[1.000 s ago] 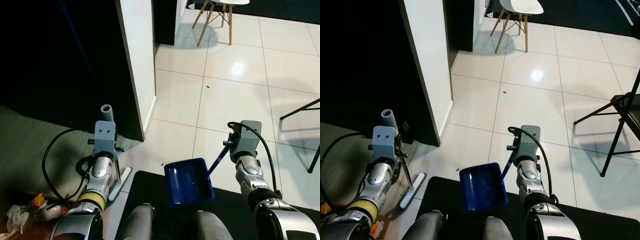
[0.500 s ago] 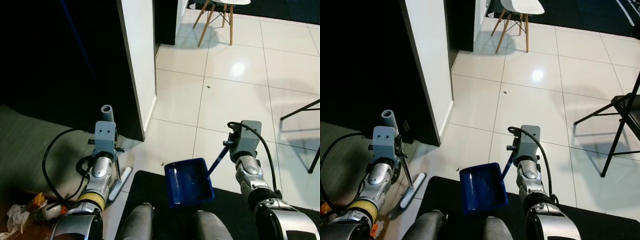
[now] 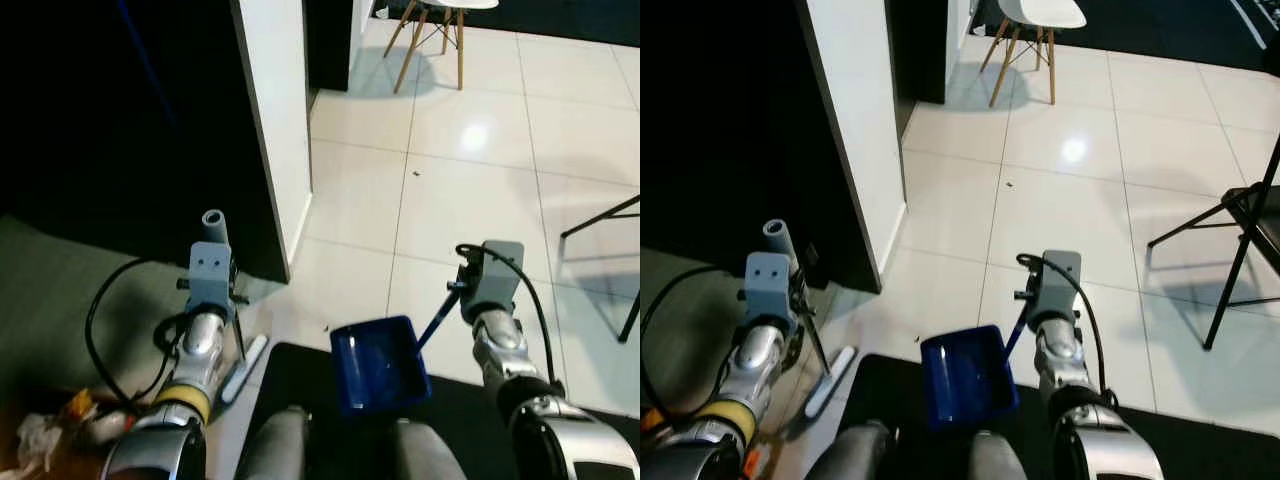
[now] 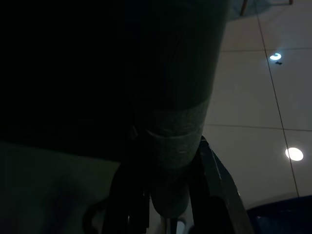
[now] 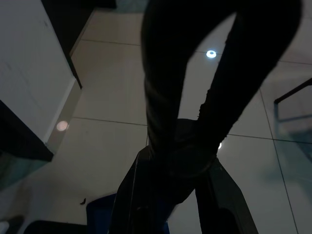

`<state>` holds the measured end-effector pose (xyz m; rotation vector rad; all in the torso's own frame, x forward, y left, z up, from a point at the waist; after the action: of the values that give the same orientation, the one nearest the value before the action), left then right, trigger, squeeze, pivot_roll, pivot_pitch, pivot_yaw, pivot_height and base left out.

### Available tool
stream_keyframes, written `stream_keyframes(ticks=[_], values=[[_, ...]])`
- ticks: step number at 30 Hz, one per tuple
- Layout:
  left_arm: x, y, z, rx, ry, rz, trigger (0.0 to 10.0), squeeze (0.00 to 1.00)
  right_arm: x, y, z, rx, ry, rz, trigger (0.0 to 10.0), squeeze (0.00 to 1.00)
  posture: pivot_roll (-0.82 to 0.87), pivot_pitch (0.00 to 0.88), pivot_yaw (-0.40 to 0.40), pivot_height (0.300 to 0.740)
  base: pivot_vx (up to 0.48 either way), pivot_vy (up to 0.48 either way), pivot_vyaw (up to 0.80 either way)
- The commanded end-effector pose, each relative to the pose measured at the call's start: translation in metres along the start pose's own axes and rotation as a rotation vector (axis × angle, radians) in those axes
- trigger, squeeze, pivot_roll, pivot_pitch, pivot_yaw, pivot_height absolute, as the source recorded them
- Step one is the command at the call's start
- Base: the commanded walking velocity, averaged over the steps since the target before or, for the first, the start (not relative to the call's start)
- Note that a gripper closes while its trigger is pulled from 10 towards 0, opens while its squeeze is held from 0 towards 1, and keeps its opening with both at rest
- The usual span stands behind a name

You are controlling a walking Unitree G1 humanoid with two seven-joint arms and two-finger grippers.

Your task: Sweep floor

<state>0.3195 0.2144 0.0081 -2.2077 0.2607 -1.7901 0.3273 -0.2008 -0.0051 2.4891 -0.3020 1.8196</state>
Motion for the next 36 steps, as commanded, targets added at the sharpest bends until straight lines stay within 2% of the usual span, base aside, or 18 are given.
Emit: stream_keyframes(ticks=[1, 8, 9, 20, 36], values=[[0.0041, -0.0069, 0.0024, 0.014, 0.014, 0.007, 10.0, 0.0, -0.0107, -0.0029, -0.0037, 0.009, -0.035, -0.012, 10.0, 0.0, 0.02, 0.041, -0.026, 0.74, 0.0, 0.48, 0.0], [0.0043, -0.0071, 0.0027, 0.009, 0.015, 0.011, 10.0, 0.0, -0.0107, -0.0031, -0.0038, 0.009, -0.033, -0.011, 10.0, 0.0, 0.02, 0.044, -0.024, 0.74, 0.0, 0.408, 0.0], [0.0072, -0.0052, 0.0024, -0.005, 0.037, 0.047, 10.0, 0.0, -0.0108, -0.0032, -0.0039, 0.009, -0.033, -0.011, 10.0, 0.0, 0.02, 0.046, -0.024, 0.74, 0.0, 0.0, 0.0], [0.0079, -0.002, 0.0019, -0.018, 0.042, 0.058, 10.0, 0.0, -0.0121, -0.002, -0.0047, 0.005, -0.034, -0.012, 10.0, 0.0, 0.02, 0.053, -0.023, 0.74, 0.0, -0.467, 0.0], [0.0106, -0.0095, 0.0031, 0.029, 0.052, 0.056, 10.0, 0.0, -0.0101, 0.0, -0.0038, -0.003, -0.03, 0.009, 10.0, 0.0, 0.02, 0.055, -0.025, 0.74, 0.0, 0.0, 0.0]])
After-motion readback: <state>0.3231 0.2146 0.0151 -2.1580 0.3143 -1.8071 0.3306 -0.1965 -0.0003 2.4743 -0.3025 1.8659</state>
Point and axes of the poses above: a point about 5 cm out from each wrist's last joint towards the gripper, its own z axis pointing out of the wrist towards the gripper, its own x axis along the axis of the wrist's last joint, y = z × x, the point moved 4 cm from there along z, pointing out of the wrist towards the gripper, and after that the axes turned 8 degrees about z, right-handed, at the moved point
